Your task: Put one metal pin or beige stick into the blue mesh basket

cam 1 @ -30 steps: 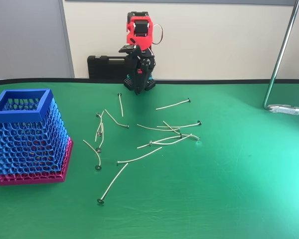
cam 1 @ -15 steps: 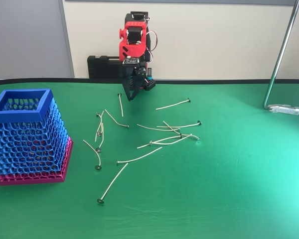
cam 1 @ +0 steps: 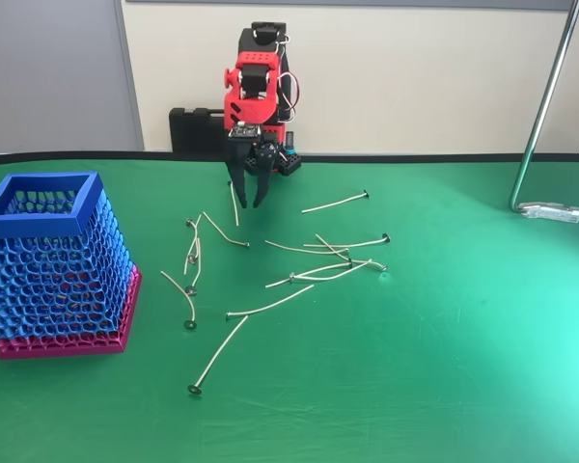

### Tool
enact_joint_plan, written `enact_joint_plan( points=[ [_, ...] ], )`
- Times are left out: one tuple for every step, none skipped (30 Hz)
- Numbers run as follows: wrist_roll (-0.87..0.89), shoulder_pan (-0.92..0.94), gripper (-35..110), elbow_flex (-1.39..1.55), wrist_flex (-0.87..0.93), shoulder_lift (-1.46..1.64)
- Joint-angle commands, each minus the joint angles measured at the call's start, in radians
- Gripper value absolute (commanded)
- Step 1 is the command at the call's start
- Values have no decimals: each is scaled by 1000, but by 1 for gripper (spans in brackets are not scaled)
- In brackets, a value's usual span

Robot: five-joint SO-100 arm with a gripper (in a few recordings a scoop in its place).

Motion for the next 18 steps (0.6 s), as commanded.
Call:
enact_joint_plan(
  points=[
    [3,9,16,-17,-21,-11],
    [3,9,17,-20,-25,-18],
    [9,8,17,-25,-26,-28],
    [15,5,17,-28,-26,-35],
    [20,0,17,-32,-26,-43],
    [23,-5,17,-38,-26,-55],
    [31,-9,18,-41,-28,-64],
    [37,-12,18,-44,-28,-75],
    [40,-14,19,-44,-31,-83],
    [43,-14,19,-40,-43,-89],
    [46,-15,20,-34,-64,-94],
    [49,-15,20,-26,-86,-98],
    [49,-15,21,-20,-107,-103],
    [49,-15,22,-12,-129,-107],
    [49,-17,22,-9,-141,-114],
    [49,-17,22,-8,-146,-120],
    [48,-18,22,-8,-146,-124],
    [49,-18,22,-9,-146,-127]
  ],
)
